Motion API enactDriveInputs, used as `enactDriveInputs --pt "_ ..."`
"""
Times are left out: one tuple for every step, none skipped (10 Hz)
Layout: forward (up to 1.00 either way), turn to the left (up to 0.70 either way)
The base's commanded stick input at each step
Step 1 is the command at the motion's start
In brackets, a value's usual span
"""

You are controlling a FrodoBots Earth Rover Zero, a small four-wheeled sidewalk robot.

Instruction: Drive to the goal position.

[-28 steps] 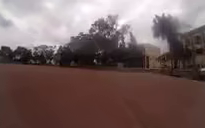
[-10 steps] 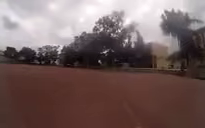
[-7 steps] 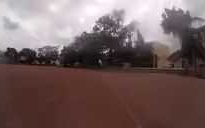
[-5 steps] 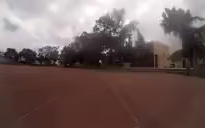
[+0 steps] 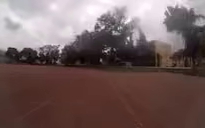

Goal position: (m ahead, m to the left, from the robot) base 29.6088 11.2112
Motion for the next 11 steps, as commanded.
enactDriveInputs --pt "1.00 0.00" --pt "1.00 0.00" --pt "1.00 0.00" --pt "1.00 0.00" --pt "1.00 0.00" --pt "1.00 0.00" --pt "1.00 0.00" --pt "1.00 0.00" --pt "1.00 0.00" --pt "1.00 0.00" --pt "1.00 0.00"
